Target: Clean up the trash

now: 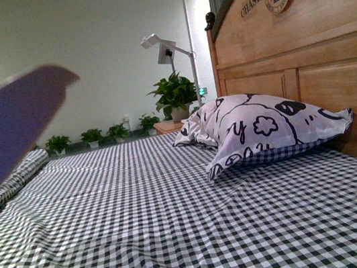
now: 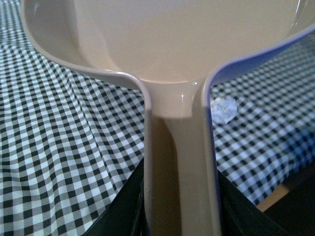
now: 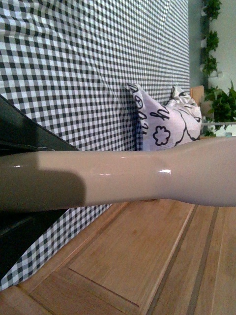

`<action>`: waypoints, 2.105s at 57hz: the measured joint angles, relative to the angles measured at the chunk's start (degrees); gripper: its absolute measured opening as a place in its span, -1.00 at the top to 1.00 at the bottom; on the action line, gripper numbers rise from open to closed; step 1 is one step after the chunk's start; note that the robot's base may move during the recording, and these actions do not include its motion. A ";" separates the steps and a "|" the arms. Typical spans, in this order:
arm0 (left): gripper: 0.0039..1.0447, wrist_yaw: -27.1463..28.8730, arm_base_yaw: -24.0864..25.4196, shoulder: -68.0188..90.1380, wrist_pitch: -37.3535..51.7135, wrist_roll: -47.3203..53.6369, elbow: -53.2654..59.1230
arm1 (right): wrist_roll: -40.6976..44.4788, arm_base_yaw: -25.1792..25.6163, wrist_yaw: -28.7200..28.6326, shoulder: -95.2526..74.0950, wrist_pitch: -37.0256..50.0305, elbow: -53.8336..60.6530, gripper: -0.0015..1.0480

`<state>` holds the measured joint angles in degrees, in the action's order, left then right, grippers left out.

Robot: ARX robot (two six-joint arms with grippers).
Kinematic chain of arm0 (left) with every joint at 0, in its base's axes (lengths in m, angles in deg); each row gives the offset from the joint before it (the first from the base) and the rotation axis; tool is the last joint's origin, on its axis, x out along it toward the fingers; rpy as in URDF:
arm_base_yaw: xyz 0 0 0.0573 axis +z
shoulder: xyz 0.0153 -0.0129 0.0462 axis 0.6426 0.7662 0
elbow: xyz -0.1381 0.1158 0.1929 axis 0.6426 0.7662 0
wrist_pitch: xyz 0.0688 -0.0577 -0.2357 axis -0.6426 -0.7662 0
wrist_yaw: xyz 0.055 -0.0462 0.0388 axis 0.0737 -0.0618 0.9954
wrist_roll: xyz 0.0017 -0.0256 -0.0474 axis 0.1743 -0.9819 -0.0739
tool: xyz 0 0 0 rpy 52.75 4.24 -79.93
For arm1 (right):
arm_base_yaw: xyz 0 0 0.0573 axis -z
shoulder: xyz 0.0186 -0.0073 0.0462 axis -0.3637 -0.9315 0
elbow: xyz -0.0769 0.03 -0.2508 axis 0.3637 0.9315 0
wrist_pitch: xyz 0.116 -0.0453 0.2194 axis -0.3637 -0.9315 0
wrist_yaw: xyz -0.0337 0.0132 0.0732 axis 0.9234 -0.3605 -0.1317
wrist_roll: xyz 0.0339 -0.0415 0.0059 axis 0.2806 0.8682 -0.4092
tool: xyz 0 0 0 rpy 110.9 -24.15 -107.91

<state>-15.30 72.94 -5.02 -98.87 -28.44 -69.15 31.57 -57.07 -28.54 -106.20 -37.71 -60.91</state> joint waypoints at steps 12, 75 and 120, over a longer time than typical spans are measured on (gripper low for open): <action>0.50 4.55 0.81 15.63 -14.08 33.42 -5.77 | -0.02 0.00 0.02 0.00 0.00 0.00 0.61; 0.50 16.33 -5.53 32.46 -15.39 57.70 -7.32 | -0.92 0.28 -1.51 -0.52 -1.92 -0.55 0.62; 0.50 16.35 -5.53 32.46 -15.39 57.68 -7.37 | -3.45 2.10 -24.39 -53.07 -2.21 -11.34 0.62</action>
<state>1.05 67.41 27.43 -114.25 29.24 -76.51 28.12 -54.98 -52.93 -159.26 -39.91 -72.26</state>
